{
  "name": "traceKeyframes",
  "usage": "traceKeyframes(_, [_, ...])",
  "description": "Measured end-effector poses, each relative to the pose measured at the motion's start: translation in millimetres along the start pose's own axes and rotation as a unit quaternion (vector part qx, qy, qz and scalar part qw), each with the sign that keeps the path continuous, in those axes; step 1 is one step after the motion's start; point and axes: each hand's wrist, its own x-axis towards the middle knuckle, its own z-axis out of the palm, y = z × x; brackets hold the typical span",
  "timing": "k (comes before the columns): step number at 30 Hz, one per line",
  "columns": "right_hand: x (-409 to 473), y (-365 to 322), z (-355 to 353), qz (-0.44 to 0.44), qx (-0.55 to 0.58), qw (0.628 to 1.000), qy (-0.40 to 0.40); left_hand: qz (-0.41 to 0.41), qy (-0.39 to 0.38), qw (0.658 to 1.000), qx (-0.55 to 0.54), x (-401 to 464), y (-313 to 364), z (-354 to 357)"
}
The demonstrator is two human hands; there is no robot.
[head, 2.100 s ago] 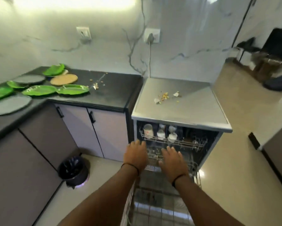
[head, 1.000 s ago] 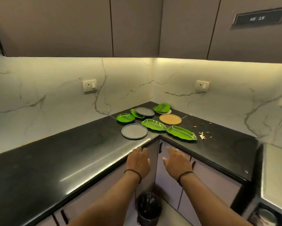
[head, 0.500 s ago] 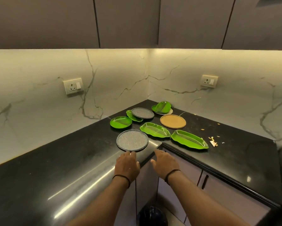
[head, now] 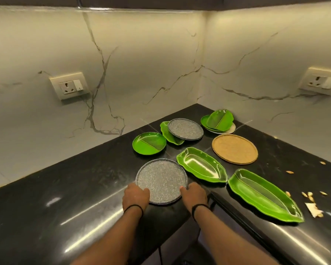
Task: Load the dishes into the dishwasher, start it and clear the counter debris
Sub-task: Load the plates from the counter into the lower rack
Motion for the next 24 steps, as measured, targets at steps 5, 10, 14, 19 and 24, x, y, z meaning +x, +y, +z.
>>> traceKeyframes(5, [39, -4, 30, 0.064, 0.028, 0.998, 0.006, -0.078, 0.008, 0.997, 0.021, 48, -2, 9])
traceKeyframes(10, [62, -14, 40, 0.115, 0.044, 0.992, 0.037, -0.088, -0.013, 0.995, 0.044, 83, 6, 19])
traceKeyframes(14, [74, -16, 47, 0.157, 0.047, 0.986, 0.031, -0.098, -0.04, 0.994, 0.032, 100, -7, 19])
traceKeyframes(19, [87, -18, 63, 0.15, 0.102, 0.983, -0.018, -0.107, -0.01, 0.993, -0.059, 118, -12, 10])
traceKeyframes(24, [88, -28, 69, 0.091, 0.129, 0.987, -0.042, -0.119, 0.039, 0.977, -0.17, 129, -14, -3])
